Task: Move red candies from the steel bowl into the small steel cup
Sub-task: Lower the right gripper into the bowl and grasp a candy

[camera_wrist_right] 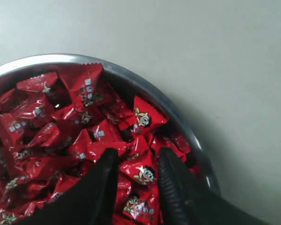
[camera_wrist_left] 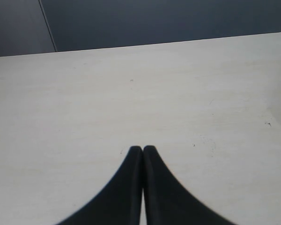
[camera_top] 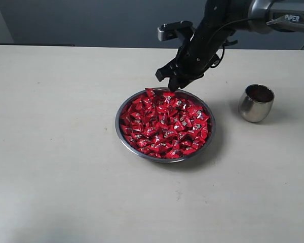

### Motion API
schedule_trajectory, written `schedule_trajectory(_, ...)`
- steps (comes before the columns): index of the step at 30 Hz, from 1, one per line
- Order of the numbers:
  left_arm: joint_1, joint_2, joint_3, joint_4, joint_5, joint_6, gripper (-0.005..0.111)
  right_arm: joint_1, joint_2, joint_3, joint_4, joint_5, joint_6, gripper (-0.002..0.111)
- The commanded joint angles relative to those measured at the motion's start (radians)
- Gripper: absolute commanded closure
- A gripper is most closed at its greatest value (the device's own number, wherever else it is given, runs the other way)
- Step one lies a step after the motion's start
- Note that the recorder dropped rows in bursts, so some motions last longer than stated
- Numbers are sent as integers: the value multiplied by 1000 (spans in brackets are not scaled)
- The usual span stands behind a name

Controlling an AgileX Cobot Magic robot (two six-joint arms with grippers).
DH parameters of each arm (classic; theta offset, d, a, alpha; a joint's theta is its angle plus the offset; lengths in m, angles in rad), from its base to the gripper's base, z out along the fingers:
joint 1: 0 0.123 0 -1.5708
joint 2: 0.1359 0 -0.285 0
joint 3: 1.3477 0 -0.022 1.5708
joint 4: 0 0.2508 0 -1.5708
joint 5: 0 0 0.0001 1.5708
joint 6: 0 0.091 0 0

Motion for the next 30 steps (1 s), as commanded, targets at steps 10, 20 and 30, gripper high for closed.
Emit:
schedule_trajectory(10, -4, -5, -8, 1, -9, -2, 106, 23, 79, -26, -166, 27, 83, 78)
schedule_trajectory(20, -4, -5, -8, 1, -9, -2, 106, 23, 79, -26, -168, 25, 83, 108)
schedule_trajectory(30, -4, -5, -8, 1, -9, -2, 106, 23, 79, -26, -168, 34, 83, 109)
